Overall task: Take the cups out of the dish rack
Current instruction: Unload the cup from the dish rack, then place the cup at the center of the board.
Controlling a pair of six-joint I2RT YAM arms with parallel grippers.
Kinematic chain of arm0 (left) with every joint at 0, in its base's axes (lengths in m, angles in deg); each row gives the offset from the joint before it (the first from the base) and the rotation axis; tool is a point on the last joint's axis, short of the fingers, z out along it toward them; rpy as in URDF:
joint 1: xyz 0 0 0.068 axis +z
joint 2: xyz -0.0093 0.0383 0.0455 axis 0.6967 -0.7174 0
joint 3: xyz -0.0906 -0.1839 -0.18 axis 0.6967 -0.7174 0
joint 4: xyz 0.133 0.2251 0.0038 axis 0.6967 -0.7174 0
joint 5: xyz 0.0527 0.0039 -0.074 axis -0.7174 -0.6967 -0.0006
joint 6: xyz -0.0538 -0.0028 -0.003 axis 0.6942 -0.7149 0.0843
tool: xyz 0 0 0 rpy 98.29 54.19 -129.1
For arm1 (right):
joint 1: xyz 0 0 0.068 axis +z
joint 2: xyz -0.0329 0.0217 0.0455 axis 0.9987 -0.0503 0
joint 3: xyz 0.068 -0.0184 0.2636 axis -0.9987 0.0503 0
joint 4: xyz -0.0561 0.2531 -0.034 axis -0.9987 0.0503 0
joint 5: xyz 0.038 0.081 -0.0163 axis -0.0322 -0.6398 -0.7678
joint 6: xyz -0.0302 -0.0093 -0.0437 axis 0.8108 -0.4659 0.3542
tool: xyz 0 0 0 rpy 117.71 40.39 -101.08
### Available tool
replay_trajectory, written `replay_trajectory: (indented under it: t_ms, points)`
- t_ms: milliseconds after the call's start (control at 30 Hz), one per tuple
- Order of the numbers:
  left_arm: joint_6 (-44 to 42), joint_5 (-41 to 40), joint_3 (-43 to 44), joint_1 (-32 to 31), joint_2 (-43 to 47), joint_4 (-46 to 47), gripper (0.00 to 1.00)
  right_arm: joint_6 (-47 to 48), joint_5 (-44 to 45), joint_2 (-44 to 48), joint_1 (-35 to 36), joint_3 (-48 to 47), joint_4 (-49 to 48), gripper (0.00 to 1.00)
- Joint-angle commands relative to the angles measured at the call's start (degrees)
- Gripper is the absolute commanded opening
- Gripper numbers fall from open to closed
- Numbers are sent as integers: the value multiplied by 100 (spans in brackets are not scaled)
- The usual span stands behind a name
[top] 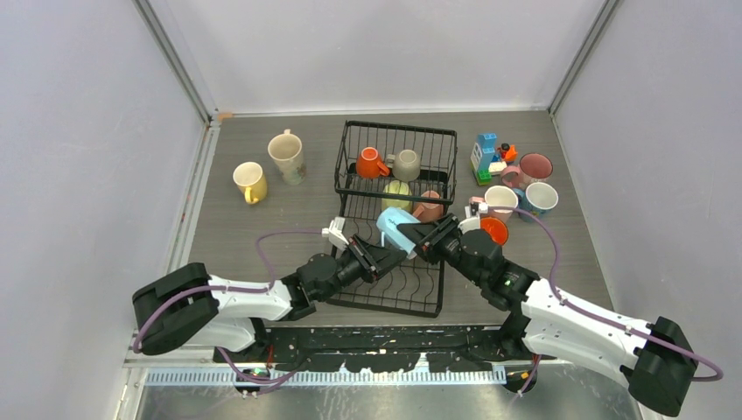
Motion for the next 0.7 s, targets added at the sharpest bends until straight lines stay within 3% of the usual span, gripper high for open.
replay_trajectory:
  t_ms: [0, 133, 233, 467, 667]
  points:
    - [-88, 150, 112, -198, -90, 1140, 0, 44, 246, -10, 16, -140, -330, 20]
    - [9, 128, 60, -260, -231, 1365, 0, 36, 268, 2, 17, -167, -316, 1]
    - [96, 132, 33, -282, -360, 1528, 3, 34, 294, 24, 47, -196, -261, 1]
    - [150, 168, -90, -359, -370, 1453, 54, 247, 444, 264, 116, -606, 841, 1]
    - [-63, 273, -133, -384, 59, 572, 74, 410, 466, 394, 114, -1061, 1892, 1]
